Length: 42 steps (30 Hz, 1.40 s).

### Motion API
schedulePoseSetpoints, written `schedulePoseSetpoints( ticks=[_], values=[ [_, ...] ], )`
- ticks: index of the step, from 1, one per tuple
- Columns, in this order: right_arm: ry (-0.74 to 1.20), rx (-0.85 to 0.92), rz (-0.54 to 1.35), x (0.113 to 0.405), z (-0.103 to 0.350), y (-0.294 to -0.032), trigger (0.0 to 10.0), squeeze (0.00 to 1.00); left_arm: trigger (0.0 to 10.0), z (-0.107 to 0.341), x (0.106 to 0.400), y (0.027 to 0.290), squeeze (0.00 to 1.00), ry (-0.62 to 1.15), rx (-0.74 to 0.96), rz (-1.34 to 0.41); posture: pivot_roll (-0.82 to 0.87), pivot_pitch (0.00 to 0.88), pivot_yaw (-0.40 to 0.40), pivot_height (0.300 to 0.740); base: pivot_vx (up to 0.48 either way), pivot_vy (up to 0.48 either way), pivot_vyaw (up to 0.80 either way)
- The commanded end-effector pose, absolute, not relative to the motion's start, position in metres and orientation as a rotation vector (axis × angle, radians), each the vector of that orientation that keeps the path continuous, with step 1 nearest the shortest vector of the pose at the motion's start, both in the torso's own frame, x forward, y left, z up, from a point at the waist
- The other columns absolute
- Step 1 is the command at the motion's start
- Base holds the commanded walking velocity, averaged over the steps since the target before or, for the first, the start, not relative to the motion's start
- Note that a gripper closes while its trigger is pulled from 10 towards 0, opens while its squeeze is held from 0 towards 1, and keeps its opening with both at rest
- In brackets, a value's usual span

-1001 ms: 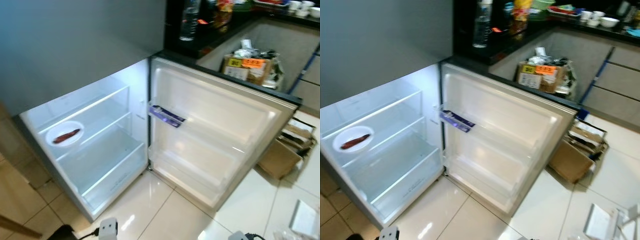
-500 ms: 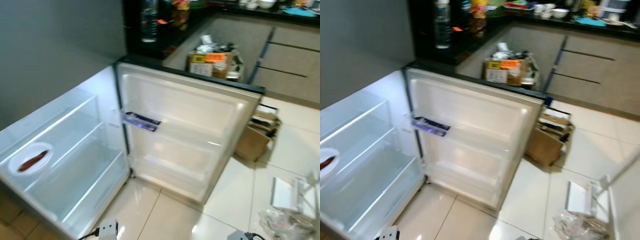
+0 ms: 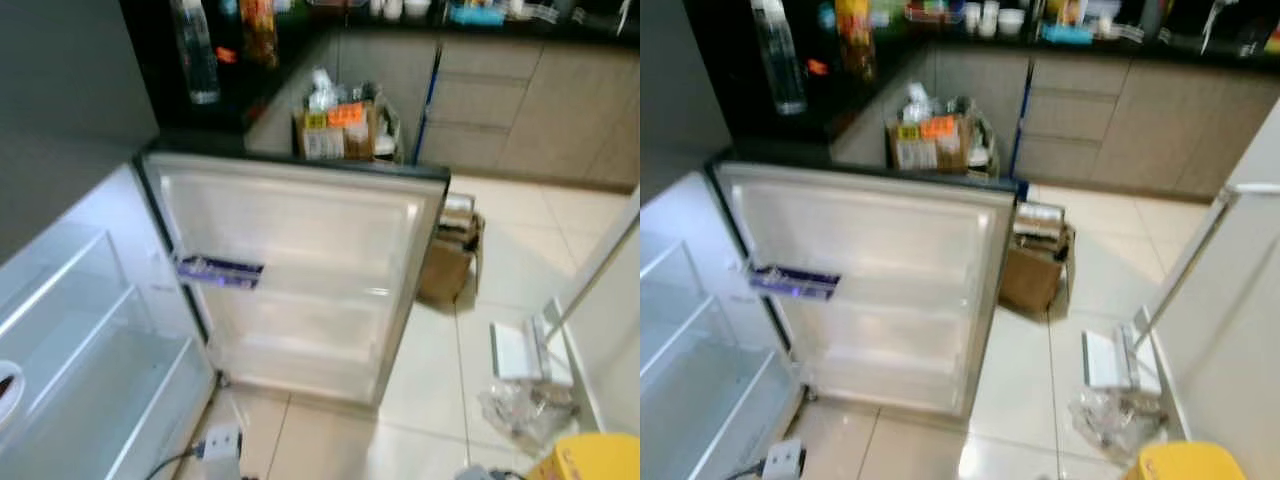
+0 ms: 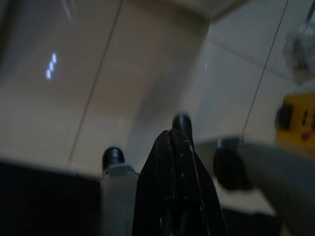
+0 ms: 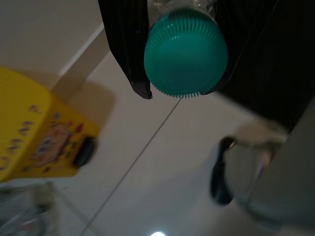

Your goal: Restocking fridge

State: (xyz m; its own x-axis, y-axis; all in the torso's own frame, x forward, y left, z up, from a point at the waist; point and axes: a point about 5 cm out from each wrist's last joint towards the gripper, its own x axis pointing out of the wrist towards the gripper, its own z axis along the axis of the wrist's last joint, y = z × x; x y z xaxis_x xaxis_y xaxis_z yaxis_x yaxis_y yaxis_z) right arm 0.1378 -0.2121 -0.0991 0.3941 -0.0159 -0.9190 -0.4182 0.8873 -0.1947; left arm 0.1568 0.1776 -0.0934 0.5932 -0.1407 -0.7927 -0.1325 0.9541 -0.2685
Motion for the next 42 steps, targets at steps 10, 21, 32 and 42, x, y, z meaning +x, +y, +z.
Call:
schedulePoseSetpoints(
  ticks=[10, 21, 32, 42],
  values=[
    [1.131, -0.403, 0.277, 0.1353, -0.1008, -0.2052, 10.0, 0.00, 10.0, -0.0974, 0.1472, 0.1816, 0.00, 0.981, -0.300, 0.010, -0.08, 0.000, 0.000, 0.740, 0.000, 0.000, -0.39],
    [1.128, -0.394, 0.282, 0.1345, -0.1008, -0.2053, 10.0, 0.00, 10.0, -0.0985, 0.1442, 0.1811, 0.00, 0.986, -0.299, 0.014, -0.08, 0.001, -0.003, 0.740, 0.000, 0.000, 0.00],
    [1.115, -0.330, 0.320, 0.1338, -0.1009, -0.2005, 10.0, 0.00, 10.0, -0.0991, 0.1423, 0.1825, 0.00, 0.991, -0.293, 0.021, -0.07, 0.007, -0.006, 0.740, 0.000, 0.000, 0.14],
    [1.118, -0.332, 0.311, 0.1343, -0.1002, -0.2042, 10.0, 0.00, 10.0, -0.0988, 0.1428, 0.1832, 0.00, 0.991, -0.286, 0.015, -0.07, 0.001, -0.007, 0.740, 0.000, 0.000, 0.78]
  ],
)
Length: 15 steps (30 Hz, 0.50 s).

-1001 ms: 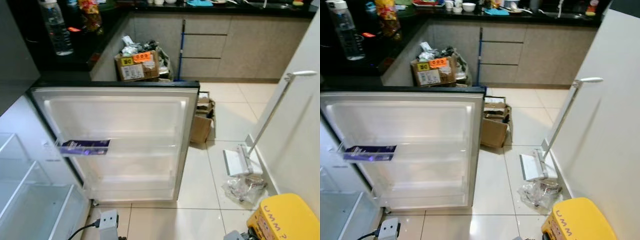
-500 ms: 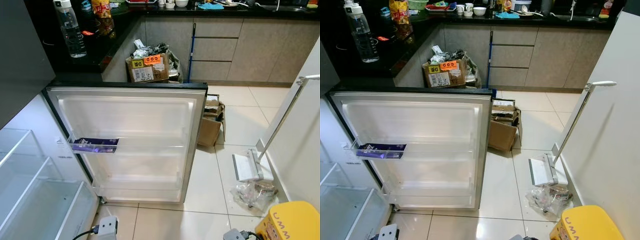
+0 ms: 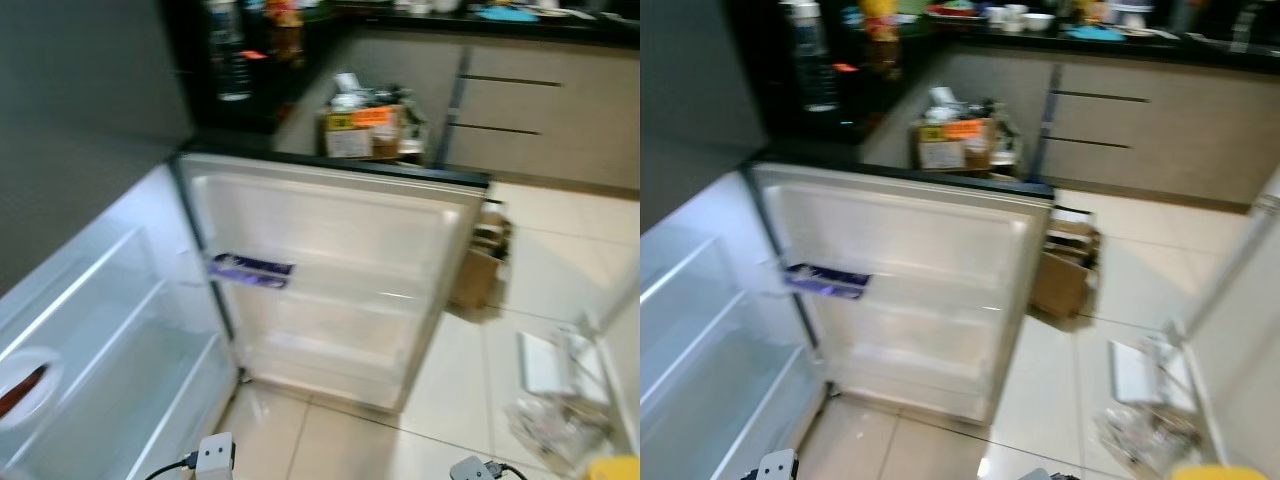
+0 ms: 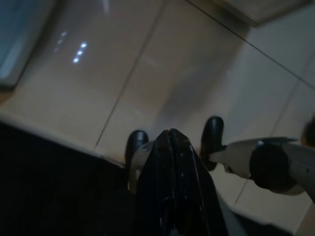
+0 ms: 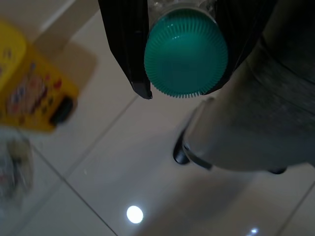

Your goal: Restocking fridge

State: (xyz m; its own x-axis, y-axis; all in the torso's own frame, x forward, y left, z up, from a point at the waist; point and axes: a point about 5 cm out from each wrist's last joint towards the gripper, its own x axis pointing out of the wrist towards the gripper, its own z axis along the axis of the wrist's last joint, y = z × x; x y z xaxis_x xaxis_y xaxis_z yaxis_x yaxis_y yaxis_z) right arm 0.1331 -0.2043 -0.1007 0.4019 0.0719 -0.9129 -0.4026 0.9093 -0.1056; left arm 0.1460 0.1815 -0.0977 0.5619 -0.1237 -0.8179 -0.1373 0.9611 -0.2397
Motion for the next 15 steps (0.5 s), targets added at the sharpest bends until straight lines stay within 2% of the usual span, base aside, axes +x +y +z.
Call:
schedulePoseSetpoints(
  ticks=[1, 11, 15],
  values=[
    [1.118, -0.332, 0.311, 0.1343, -0.1002, -0.2042, 10.0, 0.00, 10.0, -0.0988, 0.1428, 0.1832, 0.00, 0.991, -0.286, 0.015, -0.07, 0.001, -0.007, 0.740, 0.000, 0.000, 0.78],
    [1.122, -0.329, 0.304, 0.1333, -0.1000, -0.2069, 10.0, 0.00, 10.0, -0.0986, 0.1442, 0.1804, 0.00, 0.989, -0.285, 0.006, -0.08, 0.000, -0.006, 0.740, 0.000, 0.000, 0.78],
    [1.135, -0.385, 0.274, 0.1315, -0.1005, -0.2118, 10.0, 0.00, 10.0, -0.0985, 0.1443, 0.1808, 0.00, 0.986, -0.286, 0.008, -0.08, 0.001, -0.007, 0.740, 0.000, 0.000, 0.71]
  ],
)
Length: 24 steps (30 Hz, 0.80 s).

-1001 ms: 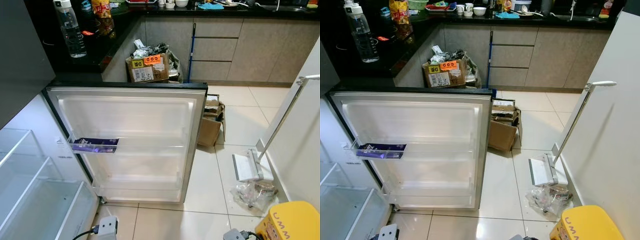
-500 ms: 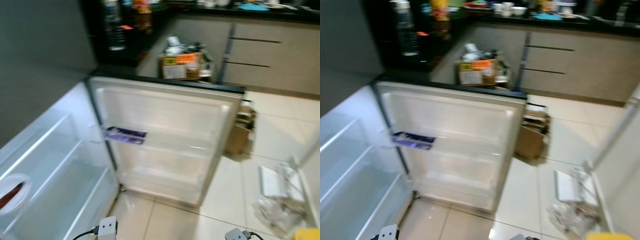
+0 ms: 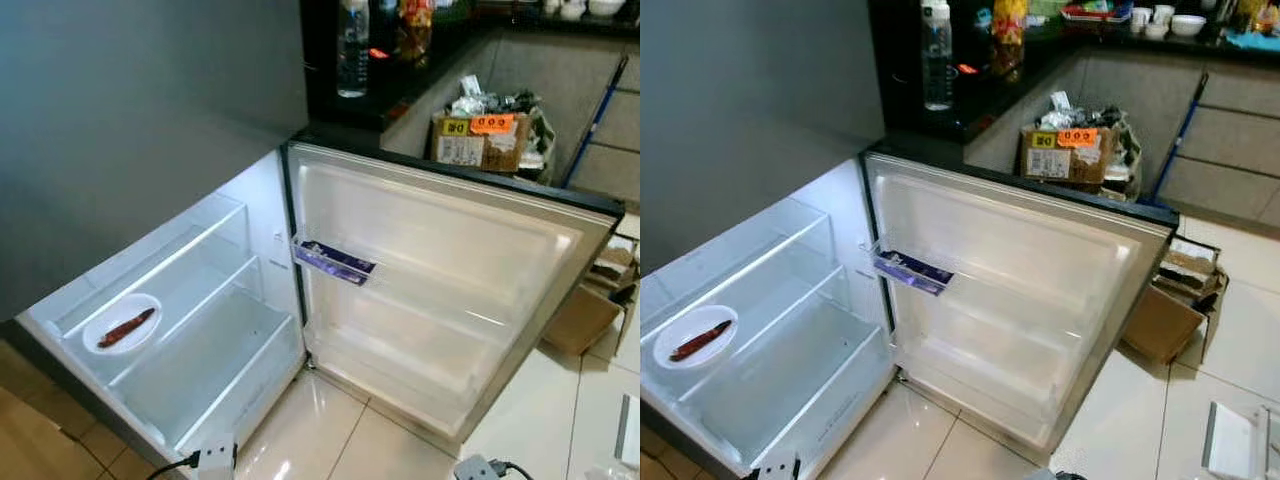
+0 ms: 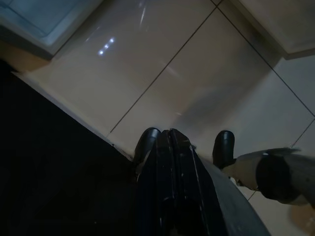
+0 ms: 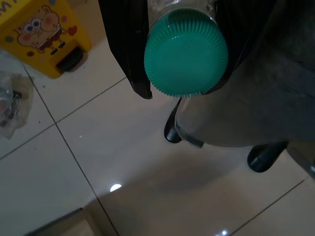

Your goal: Restocking fridge

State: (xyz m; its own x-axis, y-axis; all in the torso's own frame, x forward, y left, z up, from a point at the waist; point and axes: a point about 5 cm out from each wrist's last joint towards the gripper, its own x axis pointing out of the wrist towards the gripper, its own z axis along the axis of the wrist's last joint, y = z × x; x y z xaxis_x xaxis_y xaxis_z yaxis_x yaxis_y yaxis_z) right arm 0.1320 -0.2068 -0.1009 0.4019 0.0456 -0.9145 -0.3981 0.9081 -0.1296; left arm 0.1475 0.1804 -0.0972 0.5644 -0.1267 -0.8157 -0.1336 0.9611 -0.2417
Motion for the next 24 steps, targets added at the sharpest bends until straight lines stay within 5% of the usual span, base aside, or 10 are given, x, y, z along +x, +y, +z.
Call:
schedulePoseSetpoints(
  ticks=[1, 24],
  values=[
    [1.136, -0.402, 0.265, 0.1314, -0.1003, -0.2134, 10.0, 0.00, 10.0, -0.0984, 0.1443, 0.1809, 0.00, 0.984, -0.289, 0.009, -0.08, 0.003, -0.007, 0.740, 0.000, 0.000, 0.00],
    [1.132, -0.402, 0.265, 0.1333, -0.1000, -0.2123, 10.0, 0.00, 10.0, -0.0993, 0.1419, 0.1788, 0.00, 0.995, -0.284, -0.025, -0.08, 0.006, -0.007, 0.740, 0.000, 0.000, 0.00]
  ],
)
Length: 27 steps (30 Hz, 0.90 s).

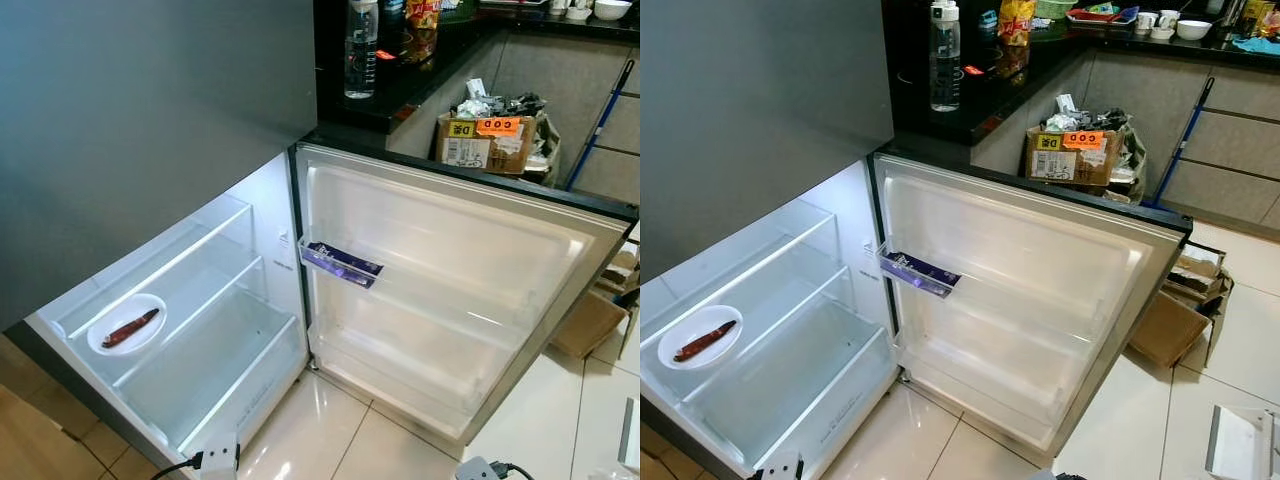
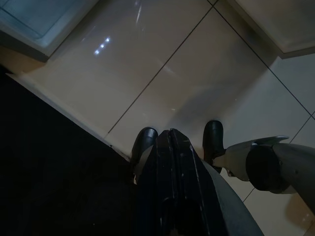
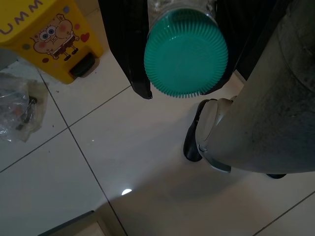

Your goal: Restocking fridge

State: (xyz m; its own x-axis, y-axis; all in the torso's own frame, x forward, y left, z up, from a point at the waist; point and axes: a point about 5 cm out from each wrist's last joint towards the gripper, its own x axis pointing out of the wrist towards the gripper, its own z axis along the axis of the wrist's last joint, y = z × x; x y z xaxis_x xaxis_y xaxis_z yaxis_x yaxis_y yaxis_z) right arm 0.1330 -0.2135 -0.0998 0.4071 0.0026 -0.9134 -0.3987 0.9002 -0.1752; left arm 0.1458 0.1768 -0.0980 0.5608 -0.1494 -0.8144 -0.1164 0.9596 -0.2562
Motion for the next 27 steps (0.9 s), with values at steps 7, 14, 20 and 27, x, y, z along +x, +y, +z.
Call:
schedulePoseSetpoints(
  ticks=[7, 14, 20, 27],
  values=[
    [1.141, -0.413, 0.259, 0.1322, -0.1003, -0.2135, 10.0, 0.00, 10.0, -0.0995, 0.1415, 0.1781, 0.00, 0.997, -0.279, -0.032, -0.08, 0.006, -0.007, 0.740, 0.177, 0.000, 0.00],
    [1.145, -0.418, 0.255, 0.1324, -0.1003, -0.2137, 10.0, 0.00, 10.0, -0.0994, 0.1417, 0.1780, 0.00, 0.999, -0.272, -0.039, -0.08, 0.006, -0.009, 0.740, 0.271, 0.000, 0.00],
    [1.151, -0.408, 0.243, 0.1322, -0.1006, -0.2136, 10.0, 0.00, 10.0, -0.0997, 0.1409, 0.1774, 0.00, 1.001, -0.271, -0.044, -0.08, 0.006, -0.009, 0.740, 0.289, 0.000, 0.00],
    [1.171, -0.393, 0.228, 0.1305, -0.1014, -0.2137, 10.0, 0.00, 10.0, -0.0995, 0.1411, 0.1782, 0.00, 0.999, -0.272, -0.039, -0.08, 0.006, -0.006, 0.740, 0.284, 0.000, -0.56]
  ],
)
